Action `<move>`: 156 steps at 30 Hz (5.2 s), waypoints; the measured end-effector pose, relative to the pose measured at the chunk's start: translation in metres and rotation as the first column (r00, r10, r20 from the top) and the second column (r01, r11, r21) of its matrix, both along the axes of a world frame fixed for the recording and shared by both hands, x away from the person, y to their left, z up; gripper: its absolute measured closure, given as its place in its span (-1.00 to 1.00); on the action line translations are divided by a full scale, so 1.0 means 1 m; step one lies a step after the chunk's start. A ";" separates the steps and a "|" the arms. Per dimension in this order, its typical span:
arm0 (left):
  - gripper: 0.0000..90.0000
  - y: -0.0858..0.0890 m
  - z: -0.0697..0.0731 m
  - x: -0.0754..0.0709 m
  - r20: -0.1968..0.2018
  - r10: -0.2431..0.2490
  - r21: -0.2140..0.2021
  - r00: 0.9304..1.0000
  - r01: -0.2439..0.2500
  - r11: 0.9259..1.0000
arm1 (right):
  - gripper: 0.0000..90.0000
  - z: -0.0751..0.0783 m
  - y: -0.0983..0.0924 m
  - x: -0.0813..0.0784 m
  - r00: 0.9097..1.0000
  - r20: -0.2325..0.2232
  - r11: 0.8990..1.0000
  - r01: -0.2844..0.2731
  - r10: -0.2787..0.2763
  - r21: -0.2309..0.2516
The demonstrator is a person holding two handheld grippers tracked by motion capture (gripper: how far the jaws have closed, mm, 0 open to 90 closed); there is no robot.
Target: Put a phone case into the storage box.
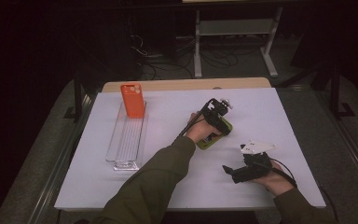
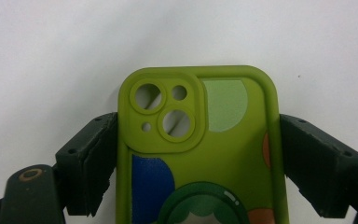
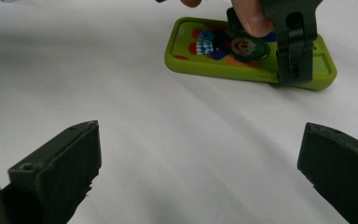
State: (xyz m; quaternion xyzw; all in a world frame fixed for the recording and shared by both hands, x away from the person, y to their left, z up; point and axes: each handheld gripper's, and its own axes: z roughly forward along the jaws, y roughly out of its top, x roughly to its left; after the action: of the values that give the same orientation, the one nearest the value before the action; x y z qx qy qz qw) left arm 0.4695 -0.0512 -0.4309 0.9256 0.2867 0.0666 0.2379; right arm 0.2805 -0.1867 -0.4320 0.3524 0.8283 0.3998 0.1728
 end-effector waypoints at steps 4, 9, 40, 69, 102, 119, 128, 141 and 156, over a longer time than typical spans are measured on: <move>-0.64 0.003 0.006 0.001 0.010 0.000 -0.022 1.000 0.000 1.000 | -1.00 0.000 0.001 -0.001 1.000 -0.011 1.000 0.006 -0.006 0.017; -0.64 0.007 0.014 -0.001 0.010 -0.016 -0.042 1.000 0.017 0.999 | -1.00 0.000 0.001 -0.001 1.000 -0.012 1.000 0.006 -0.006 0.016; -0.64 0.037 0.073 -0.018 0.093 -0.054 -0.218 0.994 0.074 0.973 | -1.00 -0.001 0.001 0.000 1.000 -0.005 1.000 0.010 -0.010 0.017; -0.64 0.105 0.105 -0.021 0.160 0.016 -0.322 0.987 0.037 0.946 | -1.00 -0.002 0.002 0.001 1.000 -0.013 1.000 0.008 -0.008 0.008; -0.64 0.193 0.128 -0.025 0.222 0.175 -0.363 0.959 -0.085 0.928 | -1.00 -0.003 0.003 0.002 1.000 -0.012 1.000 0.001 -0.002 -0.010; -0.64 0.249 0.131 -0.027 0.247 0.294 -0.383 0.923 -0.186 0.905 | -1.00 -0.004 0.005 0.002 1.000 -0.025 1.000 0.009 -0.009 -0.001; -0.64 0.277 0.127 -0.026 0.243 0.367 -0.393 0.898 -0.255 0.883 | -1.00 -0.005 0.004 0.002 1.000 -0.022 1.000 0.004 -0.004 -0.014; -0.65 0.301 0.117 -0.023 0.247 0.432 -0.383 0.867 -0.323 0.866 | -1.00 -0.006 0.006 0.002 1.000 -0.027 1.000 0.009 -0.009 -0.003; -0.65 0.305 0.103 -0.016 0.244 0.508 -0.389 0.826 -0.396 0.832 | -1.00 -0.005 0.005 0.002 0.999 -0.029 1.000 0.013 -0.013 0.001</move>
State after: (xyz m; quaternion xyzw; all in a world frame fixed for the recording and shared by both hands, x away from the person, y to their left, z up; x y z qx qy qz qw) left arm 0.4533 0.2535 -0.3284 0.7526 0.4621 0.2315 0.4079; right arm 0.2828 -0.1813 -0.4372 0.3636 0.8282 0.3940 0.1632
